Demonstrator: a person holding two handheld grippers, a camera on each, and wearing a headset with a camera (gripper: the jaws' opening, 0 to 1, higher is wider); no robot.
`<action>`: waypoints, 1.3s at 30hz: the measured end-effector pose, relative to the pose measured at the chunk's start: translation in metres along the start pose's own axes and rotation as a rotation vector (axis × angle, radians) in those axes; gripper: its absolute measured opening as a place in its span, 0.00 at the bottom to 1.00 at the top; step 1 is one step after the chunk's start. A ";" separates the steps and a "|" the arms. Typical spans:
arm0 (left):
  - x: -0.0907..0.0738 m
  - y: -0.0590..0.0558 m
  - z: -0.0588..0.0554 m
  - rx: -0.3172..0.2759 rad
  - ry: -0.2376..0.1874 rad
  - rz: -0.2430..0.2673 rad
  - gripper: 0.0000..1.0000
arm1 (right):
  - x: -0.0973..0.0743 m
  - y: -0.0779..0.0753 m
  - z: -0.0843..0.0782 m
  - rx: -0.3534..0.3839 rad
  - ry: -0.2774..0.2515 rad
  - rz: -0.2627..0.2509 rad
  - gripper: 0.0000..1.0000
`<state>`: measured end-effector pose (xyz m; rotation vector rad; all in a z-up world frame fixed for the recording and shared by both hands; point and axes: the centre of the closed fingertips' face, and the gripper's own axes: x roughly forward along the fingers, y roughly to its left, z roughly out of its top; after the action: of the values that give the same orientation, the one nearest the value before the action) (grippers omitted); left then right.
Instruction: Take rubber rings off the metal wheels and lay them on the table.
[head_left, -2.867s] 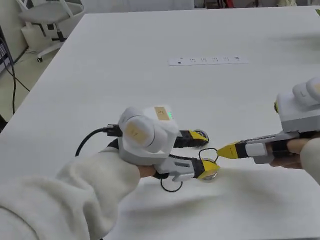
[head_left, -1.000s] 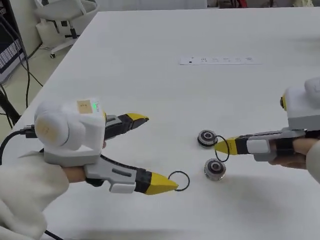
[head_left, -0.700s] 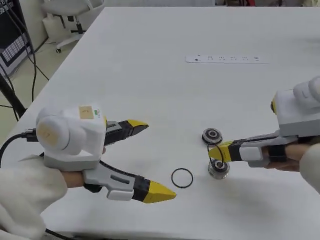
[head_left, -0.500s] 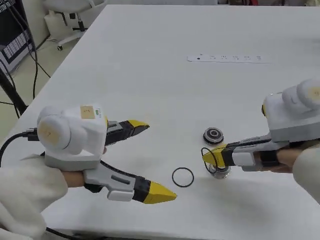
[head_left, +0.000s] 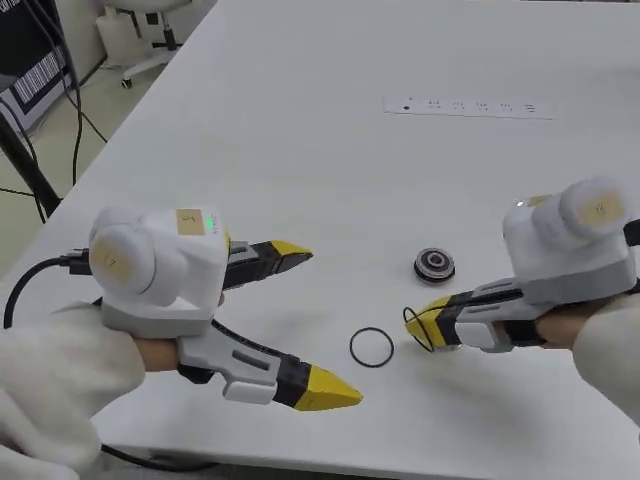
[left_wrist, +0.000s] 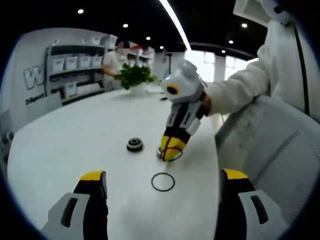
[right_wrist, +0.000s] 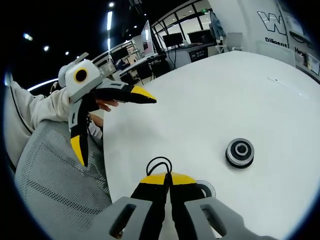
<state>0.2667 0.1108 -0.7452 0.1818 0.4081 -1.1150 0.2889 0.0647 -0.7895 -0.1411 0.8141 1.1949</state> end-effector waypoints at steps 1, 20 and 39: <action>0.000 0.000 0.000 -0.001 0.000 -0.001 0.96 | 0.000 0.000 0.000 -0.001 0.002 0.003 0.00; 0.001 -0.003 -0.002 -0.004 0.013 -0.012 0.95 | 0.003 -0.002 -0.004 -0.035 0.022 -0.005 0.00; 0.000 0.001 -0.003 -0.022 0.017 -0.002 0.95 | -0.012 -0.018 0.012 -0.006 -0.055 -0.054 0.02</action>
<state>0.2666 0.1120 -0.7481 0.1714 0.4354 -1.1116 0.3087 0.0543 -0.7787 -0.1343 0.7543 1.1462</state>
